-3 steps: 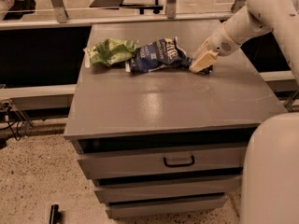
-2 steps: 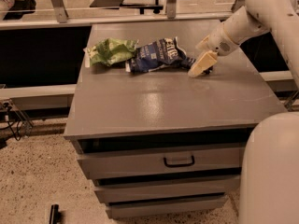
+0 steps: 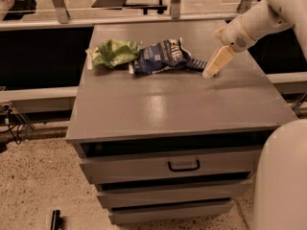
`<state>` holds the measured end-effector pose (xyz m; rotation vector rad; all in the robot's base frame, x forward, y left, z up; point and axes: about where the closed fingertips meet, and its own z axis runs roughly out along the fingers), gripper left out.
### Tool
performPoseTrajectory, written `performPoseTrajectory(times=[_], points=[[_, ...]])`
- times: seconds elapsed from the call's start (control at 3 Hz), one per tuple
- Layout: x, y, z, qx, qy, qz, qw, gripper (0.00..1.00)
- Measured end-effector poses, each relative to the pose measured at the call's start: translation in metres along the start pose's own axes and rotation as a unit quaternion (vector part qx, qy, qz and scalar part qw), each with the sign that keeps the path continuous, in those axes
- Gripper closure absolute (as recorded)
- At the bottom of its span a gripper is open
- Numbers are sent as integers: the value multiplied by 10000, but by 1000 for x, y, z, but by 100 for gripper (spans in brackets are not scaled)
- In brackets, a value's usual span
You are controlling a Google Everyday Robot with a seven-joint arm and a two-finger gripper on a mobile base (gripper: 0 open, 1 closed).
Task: Move rxbar blueberry near blue chip bag
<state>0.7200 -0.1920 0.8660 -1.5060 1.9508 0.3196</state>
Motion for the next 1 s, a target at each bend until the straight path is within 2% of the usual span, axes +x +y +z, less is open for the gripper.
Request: performPoseTrajectory(times=[0.33,0.67,1.0], points=[[7,-3,-36,212,-56,78,9997,0],[20,-9,-65,483,70,280,9984,0],[20,-9,-65,482,70,280,9984,0]])
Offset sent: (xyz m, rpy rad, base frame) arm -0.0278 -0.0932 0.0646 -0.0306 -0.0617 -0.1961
